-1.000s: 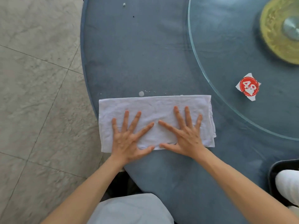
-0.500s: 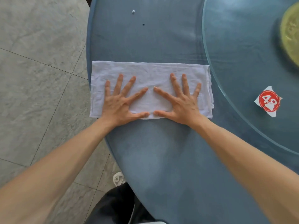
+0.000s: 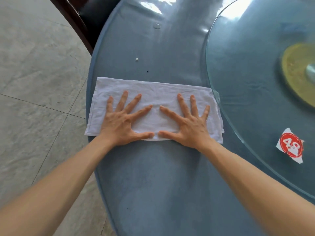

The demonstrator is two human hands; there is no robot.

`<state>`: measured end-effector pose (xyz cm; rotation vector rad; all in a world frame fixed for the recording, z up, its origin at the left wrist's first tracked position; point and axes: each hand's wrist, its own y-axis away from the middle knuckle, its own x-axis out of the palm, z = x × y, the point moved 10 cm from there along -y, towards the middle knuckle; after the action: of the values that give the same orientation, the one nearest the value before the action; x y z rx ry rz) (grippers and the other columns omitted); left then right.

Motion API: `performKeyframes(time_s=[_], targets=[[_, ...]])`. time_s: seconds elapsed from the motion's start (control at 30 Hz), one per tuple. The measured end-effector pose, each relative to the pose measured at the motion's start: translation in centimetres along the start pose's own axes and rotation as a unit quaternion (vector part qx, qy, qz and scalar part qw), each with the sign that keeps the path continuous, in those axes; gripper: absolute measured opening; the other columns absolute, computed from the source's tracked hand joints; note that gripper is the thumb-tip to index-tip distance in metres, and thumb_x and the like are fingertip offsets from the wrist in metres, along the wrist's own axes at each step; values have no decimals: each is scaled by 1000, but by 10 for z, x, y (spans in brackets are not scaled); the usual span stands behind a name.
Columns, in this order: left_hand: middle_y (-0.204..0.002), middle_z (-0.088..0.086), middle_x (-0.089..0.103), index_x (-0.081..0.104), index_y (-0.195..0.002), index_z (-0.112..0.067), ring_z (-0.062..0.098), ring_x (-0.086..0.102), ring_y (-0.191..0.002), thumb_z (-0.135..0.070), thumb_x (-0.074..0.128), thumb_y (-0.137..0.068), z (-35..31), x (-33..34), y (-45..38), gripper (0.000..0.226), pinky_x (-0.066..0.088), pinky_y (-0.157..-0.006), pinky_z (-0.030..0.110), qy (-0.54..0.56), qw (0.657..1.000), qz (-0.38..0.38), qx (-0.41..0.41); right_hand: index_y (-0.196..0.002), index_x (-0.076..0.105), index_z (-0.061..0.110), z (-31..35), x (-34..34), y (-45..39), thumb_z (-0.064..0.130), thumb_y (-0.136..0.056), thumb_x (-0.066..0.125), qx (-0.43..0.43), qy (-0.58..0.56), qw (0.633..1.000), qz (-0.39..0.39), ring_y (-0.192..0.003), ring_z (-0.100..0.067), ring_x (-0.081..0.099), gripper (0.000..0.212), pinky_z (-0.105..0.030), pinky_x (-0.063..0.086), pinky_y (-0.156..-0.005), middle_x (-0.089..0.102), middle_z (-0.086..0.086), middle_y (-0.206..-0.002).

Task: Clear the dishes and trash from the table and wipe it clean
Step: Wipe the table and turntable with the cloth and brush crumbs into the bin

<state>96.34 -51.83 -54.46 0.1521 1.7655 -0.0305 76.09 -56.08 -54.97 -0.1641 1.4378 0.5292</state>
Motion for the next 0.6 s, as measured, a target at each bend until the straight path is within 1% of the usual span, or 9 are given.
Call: performKeyframes(time_s=[0.07, 0.2, 0.37, 0.6], targets=[[-169, -17, 0, 9, -150, -65, 23, -12, -157, -104, 23, -64, 10, -3, -23, 96, -5, -120, 65, 4, 1000, 13, -5, -145, 4, 77, -3, -5, -22, 103, -70, 34, 8, -6, 1000, -2, -157, -33, -21, 85, -83, -7, -110, -16, 11, -172], [-168, -21, -8, 2, -148, -68, 19, -19, -155, -105, 22, -62, 30, -8, -74, 95, -11, -121, 60, 2, 1000, 29, -1, -144, -1, 78, -13, -16, -73, 104, -67, 25, 19, -2, 1000, -6, -157, -32, -21, 85, -82, -7, -110, -17, 12, -172], [-167, -23, -7, 3, -146, -71, 16, -18, -155, -106, 22, -61, 59, -14, -143, 94, -11, -121, 59, 8, 999, 31, 16, -143, -5, 79, -25, -25, -138, 104, -69, 27, 35, -4, 999, -3, -156, -31, -25, 84, -82, -10, -110, -22, 14, -170], [-167, -24, -8, 3, -146, -72, 15, -19, -155, -105, 27, -62, 90, -26, -225, 93, -9, -122, 59, 9, 998, 52, 45, -140, -11, 80, -36, -39, -213, 107, -65, 17, 62, 0, 998, -2, -155, -30, -27, 85, -81, -10, -110, -26, 15, -169]])
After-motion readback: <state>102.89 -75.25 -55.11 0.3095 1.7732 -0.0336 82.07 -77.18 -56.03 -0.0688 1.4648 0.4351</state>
